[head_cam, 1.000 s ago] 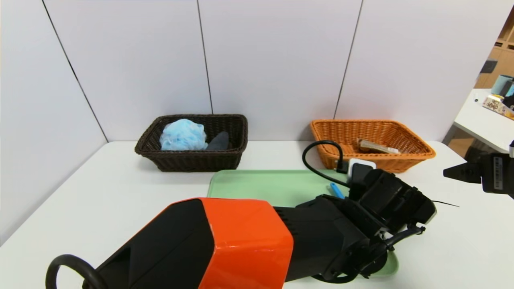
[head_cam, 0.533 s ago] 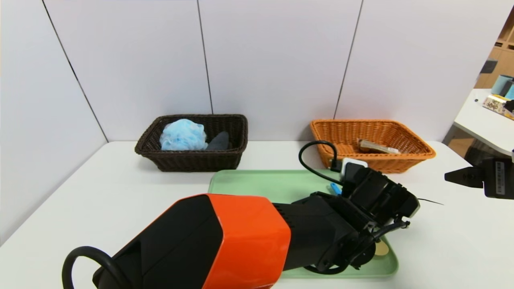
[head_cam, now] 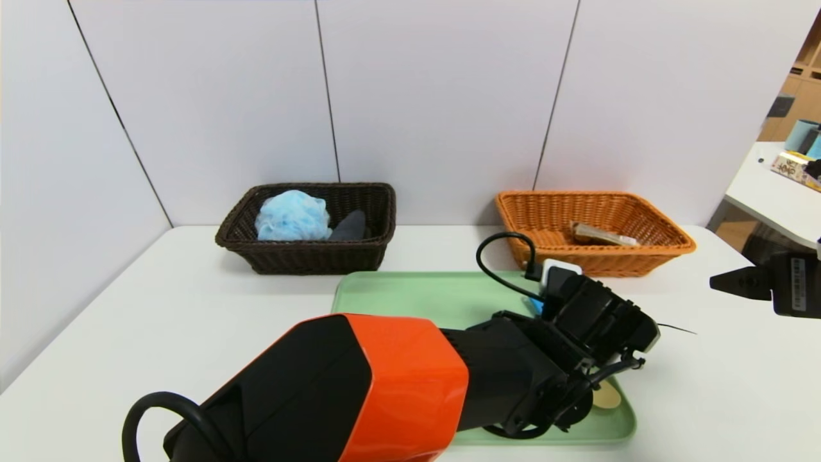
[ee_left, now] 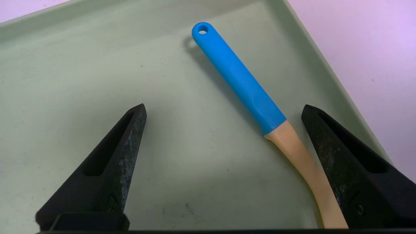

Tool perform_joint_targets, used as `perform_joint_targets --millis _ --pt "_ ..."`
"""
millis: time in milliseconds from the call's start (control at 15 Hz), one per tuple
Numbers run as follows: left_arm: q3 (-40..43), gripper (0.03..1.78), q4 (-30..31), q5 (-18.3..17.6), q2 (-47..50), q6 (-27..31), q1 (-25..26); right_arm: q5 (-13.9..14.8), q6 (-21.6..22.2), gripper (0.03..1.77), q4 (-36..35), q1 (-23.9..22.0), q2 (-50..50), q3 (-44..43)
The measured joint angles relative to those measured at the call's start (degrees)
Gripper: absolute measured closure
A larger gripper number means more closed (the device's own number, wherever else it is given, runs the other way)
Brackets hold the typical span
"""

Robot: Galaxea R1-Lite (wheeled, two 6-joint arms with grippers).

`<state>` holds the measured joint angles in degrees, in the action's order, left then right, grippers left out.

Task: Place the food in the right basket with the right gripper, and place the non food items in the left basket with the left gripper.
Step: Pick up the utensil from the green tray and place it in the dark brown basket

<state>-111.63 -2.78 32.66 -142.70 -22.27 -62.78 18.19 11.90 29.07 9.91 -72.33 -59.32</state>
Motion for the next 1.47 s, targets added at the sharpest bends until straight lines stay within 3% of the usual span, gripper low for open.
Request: perform_joint_targets --millis 200,400,667,733,800,1467 --pt "0.00 0.20 -0.02 -0.11 0.00 0.32 0.02 0.00 0.00 0.10 -0.06 0.00 0.00 -0.16" --pt "0.02 0.67 0.02 -0.16 -0.16 0.30 0.13 0.00 -0.02 0.10 -0.06 0.00 0.06 -0.22" --pt "0.05 1.09 -0.24 -0.22 -0.33 0.28 0.11 0.00 -0.05 0.10 -0.05 0.01 0.17 -0.51" --pt "0.05 1.43 -0.30 -0.24 -0.33 0.26 0.11 0.00 -0.02 0.10 -0.06 0.01 0.24 -0.57" --pt "0.05 1.65 -0.33 -0.22 -0.32 0.32 0.13 -0.02 -0.02 0.10 -0.06 0.04 0.33 -0.60" --pt "0.11 1.65 -3.55 -0.17 4.30 1.57 1.49 -0.06 -0.02 0.10 0.00 0.00 1.60 -0.38"
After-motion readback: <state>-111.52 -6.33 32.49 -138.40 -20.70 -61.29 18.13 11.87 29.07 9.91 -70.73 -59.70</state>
